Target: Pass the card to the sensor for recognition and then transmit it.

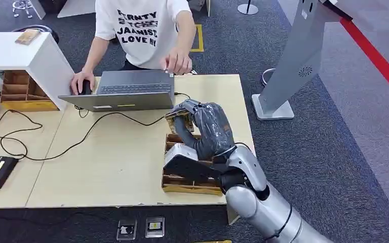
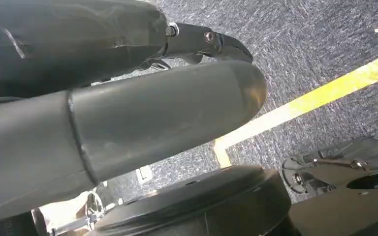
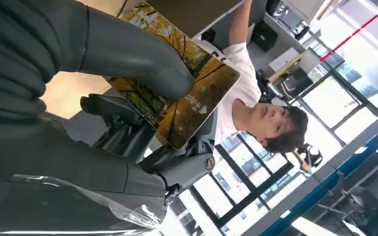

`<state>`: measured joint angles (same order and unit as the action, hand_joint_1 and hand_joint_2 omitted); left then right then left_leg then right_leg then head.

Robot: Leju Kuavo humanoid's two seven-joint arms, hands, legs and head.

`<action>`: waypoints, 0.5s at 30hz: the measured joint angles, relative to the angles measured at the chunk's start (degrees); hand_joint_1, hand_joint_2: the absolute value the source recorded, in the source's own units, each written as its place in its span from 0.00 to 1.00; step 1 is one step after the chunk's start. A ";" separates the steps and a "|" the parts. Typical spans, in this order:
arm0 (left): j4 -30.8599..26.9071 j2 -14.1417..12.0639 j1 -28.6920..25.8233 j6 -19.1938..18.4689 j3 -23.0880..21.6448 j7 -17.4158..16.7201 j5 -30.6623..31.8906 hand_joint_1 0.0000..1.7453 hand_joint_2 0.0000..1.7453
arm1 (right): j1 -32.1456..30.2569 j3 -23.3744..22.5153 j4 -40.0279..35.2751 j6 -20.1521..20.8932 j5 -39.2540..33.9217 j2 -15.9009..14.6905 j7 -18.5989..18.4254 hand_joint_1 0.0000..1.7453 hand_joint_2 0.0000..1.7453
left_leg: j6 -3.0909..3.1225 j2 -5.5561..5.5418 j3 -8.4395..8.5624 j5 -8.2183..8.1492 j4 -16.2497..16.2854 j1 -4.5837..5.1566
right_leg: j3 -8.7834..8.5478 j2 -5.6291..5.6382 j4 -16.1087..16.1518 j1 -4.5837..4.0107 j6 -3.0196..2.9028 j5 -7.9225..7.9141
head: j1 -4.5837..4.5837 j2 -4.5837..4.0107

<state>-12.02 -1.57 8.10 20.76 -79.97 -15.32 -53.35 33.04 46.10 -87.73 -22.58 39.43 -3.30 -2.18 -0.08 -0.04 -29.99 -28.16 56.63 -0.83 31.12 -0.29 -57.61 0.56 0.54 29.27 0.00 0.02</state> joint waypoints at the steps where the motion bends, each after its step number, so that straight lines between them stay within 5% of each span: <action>1: 0.00 0.00 0.02 -0.02 -0.02 0.00 0.09 0.00 0.00 | 0.51 0.17 1.15 -0.15 -0.24 0.45 0.26 1.00 1.00 | 0.00 0.00 0.00 0.00 0.00 0.00 | 0.00 0.00 0.00 0.00 0.00 0.00 | 0.02 0.00; 15: 0.00 0.09 0.27 -0.20 -0.02 -0.13 0.20 0.00 0.00 | 6.33 2.40 15.08 -1.14 -3.08 5.22 1.81 1.00 1.00 | 0.00 -0.01 0.00 0.00 0.00 0.00 | 0.01 -0.01 0.00 0.00 0.00 0.00 | 0.04 0.00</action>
<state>-12.02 -1.49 8.37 20.57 -80.00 -15.45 -53.16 39.38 48.50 -72.65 -23.72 36.35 1.92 -0.37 -0.08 -0.05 -29.99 -28.16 56.63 -0.83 31.13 -0.30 -57.60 0.56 0.54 29.27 0.04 0.02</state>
